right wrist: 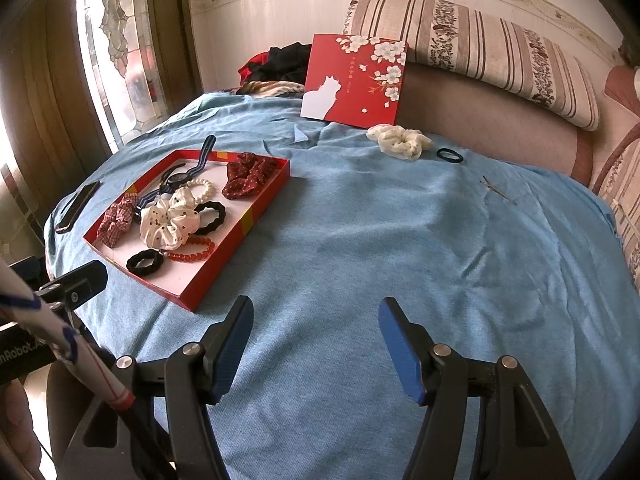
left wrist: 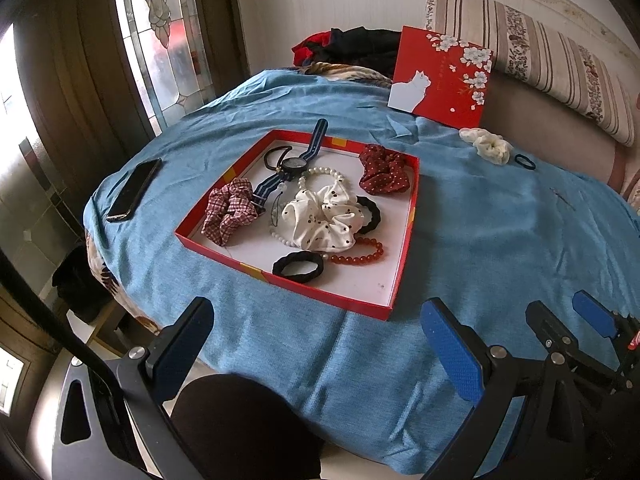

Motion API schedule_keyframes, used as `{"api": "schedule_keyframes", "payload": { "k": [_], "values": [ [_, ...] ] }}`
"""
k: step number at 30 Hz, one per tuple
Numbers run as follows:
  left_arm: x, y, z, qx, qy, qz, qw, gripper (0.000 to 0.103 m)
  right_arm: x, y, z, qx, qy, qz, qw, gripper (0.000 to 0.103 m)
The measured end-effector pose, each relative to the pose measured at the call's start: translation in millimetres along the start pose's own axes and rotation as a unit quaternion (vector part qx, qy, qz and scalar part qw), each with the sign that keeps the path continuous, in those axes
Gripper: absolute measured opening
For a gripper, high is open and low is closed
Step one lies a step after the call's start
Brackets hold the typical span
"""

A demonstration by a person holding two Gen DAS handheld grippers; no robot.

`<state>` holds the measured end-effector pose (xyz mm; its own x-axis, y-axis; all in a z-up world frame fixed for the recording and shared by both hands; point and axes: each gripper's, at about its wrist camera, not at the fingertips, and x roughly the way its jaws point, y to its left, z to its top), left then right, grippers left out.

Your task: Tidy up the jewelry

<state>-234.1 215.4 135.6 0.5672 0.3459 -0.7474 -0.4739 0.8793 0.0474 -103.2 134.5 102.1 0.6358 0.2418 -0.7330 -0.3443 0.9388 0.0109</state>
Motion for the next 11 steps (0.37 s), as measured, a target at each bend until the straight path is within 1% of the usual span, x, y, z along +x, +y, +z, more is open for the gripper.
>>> {"api": "schedule_keyframes", "payload": {
  "k": [6,11],
  "values": [
    [-3.3,-2.9,2.7,0.009,-0.003,-0.003,0.9999,0.103,-2.8,-3.3,-1.4,0.008,-0.003,-0.002,1.000,0.070],
    [-9.2,-7.1,5.3,0.017,-0.009,-0.002,0.9998,0.103,-5.9,-14.3,-4.5,0.024,-0.006,-0.006,1.000,0.071]
  ]
}}
